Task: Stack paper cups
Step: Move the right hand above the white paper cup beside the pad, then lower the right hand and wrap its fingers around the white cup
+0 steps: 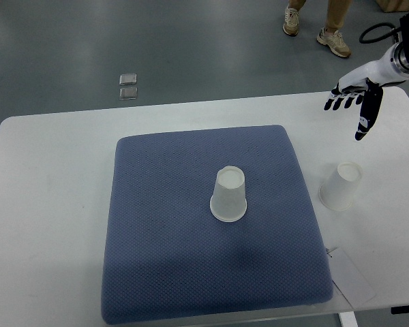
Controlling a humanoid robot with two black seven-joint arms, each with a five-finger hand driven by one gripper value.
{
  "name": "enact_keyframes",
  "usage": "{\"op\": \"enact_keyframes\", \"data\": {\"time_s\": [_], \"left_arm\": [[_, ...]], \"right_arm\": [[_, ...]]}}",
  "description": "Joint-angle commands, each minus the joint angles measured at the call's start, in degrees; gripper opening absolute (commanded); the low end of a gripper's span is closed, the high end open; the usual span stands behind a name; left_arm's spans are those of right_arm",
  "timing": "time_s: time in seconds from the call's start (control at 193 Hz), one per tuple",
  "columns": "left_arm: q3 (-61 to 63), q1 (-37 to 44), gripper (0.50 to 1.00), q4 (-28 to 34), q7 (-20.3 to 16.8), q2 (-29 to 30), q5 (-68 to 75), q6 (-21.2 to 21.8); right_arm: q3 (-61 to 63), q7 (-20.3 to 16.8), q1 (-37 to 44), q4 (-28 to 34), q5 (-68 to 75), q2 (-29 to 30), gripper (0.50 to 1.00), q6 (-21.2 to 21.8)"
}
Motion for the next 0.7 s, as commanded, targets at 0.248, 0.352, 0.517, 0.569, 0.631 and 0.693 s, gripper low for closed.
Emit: {"op": "enact_keyframes", "data": {"time_s": [0.248, 0.352, 0.517, 0.569, 0.631, 0.693], "left_arm": [[0.0, 0.0, 1.000, 0.0, 0.0, 0.0, 0.0, 0.0], [0.0, 0.0, 1.000, 0.0, 0.0, 0.0, 0.0, 0.0], [0.0, 0.0, 1.000, 0.0, 0.0, 0.0, 0.0, 0.0], [0.0, 0.0, 1.000, 0.0, 0.0, 0.0, 0.0, 0.0], [0.0, 0.0, 1.000, 0.0, 0.0, 0.0, 0.0, 0.0], [0.0, 0.0, 1.000, 0.0, 0.0, 0.0, 0.0, 0.0]], "right_arm": [[0.0, 0.1, -5.0, 1.8, -0.2, -1.8, 0.915, -5.2], [0.0, 0.1, -6.8, 1.8, -0.2, -1.7, 0.913, -7.0], [0.1, 0.1, -8.8, 1.6, -0.9, -1.6, 0.913, -8.5], [0.1, 0.1, -9.3, 1.6, -0.9, -1.6, 0.913, -8.9], [0.1, 0.1, -10.0, 1.5, -0.9, -1.6, 0.915, -9.5], [0.1, 0.1, -10.9, 1.3, -0.9, -1.6, 0.915, -10.1]]}}
